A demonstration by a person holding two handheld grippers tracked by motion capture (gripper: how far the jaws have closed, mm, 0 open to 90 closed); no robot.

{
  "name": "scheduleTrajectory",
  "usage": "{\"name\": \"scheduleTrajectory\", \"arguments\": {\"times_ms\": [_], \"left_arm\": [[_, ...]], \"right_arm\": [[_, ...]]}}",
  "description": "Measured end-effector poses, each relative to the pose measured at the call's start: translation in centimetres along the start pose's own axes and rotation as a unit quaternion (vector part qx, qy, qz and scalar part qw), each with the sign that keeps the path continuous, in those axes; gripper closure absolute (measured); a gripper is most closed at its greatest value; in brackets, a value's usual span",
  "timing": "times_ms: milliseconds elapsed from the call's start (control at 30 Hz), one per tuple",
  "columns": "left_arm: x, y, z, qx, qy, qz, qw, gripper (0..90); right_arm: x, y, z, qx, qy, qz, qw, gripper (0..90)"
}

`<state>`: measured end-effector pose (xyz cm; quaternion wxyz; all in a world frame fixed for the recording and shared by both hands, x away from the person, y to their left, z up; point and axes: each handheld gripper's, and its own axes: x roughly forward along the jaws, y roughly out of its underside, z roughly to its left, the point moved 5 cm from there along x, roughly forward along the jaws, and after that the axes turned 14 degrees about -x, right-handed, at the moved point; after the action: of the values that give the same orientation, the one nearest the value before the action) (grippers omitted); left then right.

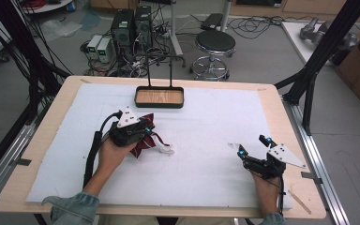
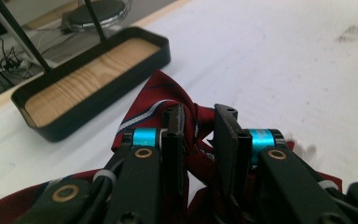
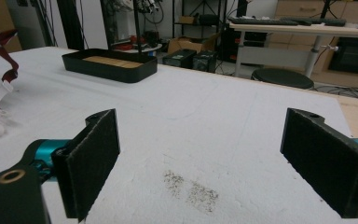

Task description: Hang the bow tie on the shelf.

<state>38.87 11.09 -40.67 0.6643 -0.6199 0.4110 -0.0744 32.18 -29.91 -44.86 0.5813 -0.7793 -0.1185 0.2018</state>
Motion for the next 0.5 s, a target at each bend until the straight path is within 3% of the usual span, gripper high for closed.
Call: {"name": "scheduleTrajectory", "arguments": {"times_ms": [33, 200, 500], "left_arm": [[0.0, -0.2, 0.1, 0.001, 0.008, -0.001, 1.0000, 82.2], [-0.3, -1.5, 0.8, 0.001, 0.004, -0.010, 0.9999, 81.8], [-0.7, -3.0, 2.4, -0.023, 0.005, -0.025, 0.9994, 83.1]], "right_arm": [[0.0, 0.0, 0.0, -0.001, 0.001, -0.001, 1.0000, 10.8], [0.0, 0.0, 0.0, 0.001, 0.000, 0.000, 1.0000, 10.8], [0.0, 0.0, 0.0, 0.001, -0.001, -0.001, 1.0000, 10.8]]}}
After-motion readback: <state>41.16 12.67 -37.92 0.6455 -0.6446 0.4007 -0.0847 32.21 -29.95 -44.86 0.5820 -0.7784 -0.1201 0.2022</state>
